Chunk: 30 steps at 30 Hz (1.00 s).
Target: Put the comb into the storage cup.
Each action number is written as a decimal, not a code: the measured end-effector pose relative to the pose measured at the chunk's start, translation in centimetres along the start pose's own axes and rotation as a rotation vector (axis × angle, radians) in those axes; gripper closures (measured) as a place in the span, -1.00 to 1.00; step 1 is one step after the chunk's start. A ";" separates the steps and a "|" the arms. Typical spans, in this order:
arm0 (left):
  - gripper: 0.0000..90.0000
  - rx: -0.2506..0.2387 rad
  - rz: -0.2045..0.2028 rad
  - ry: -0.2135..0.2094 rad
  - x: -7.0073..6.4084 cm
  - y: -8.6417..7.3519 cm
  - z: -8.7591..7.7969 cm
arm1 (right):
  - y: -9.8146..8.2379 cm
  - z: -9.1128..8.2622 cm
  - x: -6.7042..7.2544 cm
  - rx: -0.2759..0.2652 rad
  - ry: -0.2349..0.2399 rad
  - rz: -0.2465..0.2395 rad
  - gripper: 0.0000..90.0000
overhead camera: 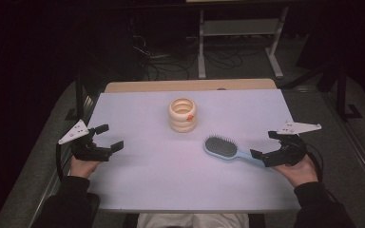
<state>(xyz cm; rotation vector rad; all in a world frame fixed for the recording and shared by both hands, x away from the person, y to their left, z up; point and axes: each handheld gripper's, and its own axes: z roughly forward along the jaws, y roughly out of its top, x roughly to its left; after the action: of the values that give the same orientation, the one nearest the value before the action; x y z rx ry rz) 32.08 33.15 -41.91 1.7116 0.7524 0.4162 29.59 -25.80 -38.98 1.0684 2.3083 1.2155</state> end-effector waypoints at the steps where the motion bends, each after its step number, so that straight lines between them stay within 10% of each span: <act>1: -1.00 0.002 -0.004 -0.001 0.0 0.0 0.0 | 0.2 0.1 0.0 0.007 0.006 -0.003 -1.00; 30: -1.00 -0.004 -0.022 -0.016 0.1 0.0 0.1 | 3.1 3.8 0.1 0.235 0.081 -0.106 -1.00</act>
<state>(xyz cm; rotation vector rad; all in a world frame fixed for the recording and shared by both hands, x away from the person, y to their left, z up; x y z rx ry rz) 32.19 33.15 -41.99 1.7000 0.7576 0.3882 33.17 -22.42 -38.71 0.9711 2.5844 0.9831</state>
